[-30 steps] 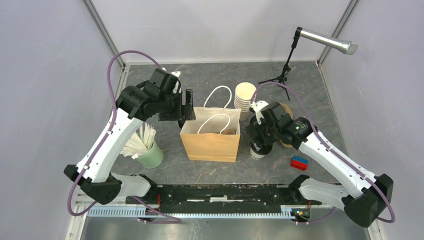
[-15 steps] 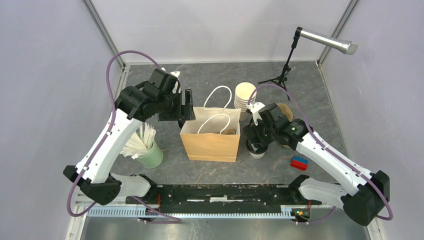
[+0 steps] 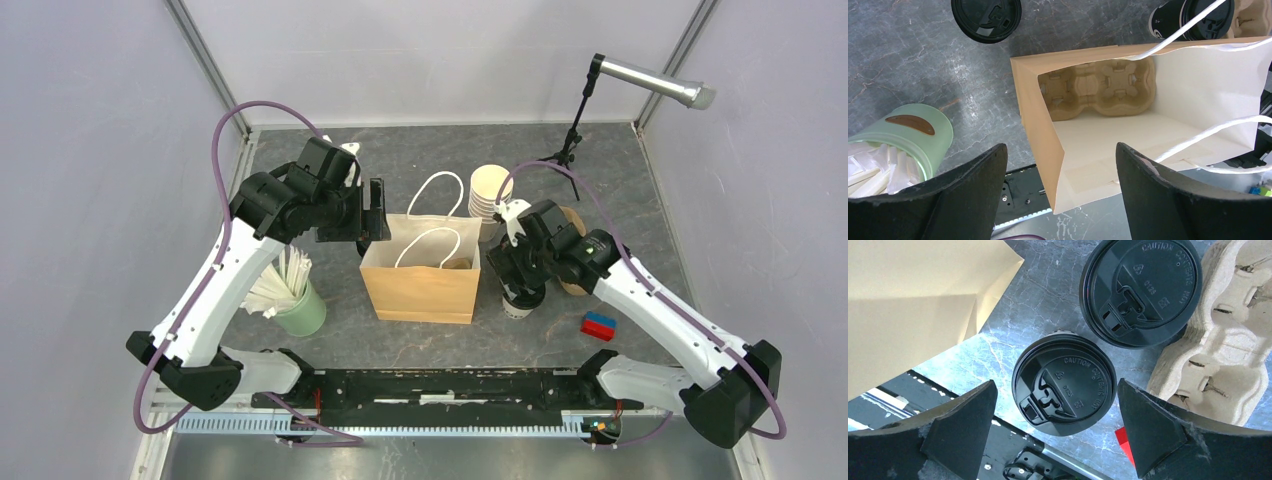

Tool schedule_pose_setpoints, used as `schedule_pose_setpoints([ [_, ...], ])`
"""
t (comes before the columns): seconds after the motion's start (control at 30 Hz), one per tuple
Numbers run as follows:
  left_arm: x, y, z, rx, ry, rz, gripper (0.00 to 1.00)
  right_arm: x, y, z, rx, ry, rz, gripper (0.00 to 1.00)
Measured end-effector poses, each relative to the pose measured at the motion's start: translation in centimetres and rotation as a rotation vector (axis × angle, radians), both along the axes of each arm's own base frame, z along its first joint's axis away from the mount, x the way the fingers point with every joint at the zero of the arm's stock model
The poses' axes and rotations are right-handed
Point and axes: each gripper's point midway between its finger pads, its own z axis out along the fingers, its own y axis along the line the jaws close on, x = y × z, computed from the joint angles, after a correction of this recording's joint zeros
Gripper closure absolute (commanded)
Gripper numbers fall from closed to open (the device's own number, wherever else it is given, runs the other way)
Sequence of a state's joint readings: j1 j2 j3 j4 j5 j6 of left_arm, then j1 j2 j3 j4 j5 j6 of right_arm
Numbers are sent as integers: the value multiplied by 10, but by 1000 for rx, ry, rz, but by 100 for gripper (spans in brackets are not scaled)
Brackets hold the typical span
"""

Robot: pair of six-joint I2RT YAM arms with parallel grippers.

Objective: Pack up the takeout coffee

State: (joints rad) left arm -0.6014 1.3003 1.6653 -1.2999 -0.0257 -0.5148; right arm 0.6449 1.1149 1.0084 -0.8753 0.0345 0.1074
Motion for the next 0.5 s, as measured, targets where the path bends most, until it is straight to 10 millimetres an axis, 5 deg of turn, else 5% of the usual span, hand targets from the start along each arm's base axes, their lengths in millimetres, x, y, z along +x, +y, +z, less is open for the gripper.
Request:
schedule_pose_setpoints([
  [0.5, 0, 0, 0, 0, 0, 0, 14, -3, -7, -16, -54, 41, 0, 3],
])
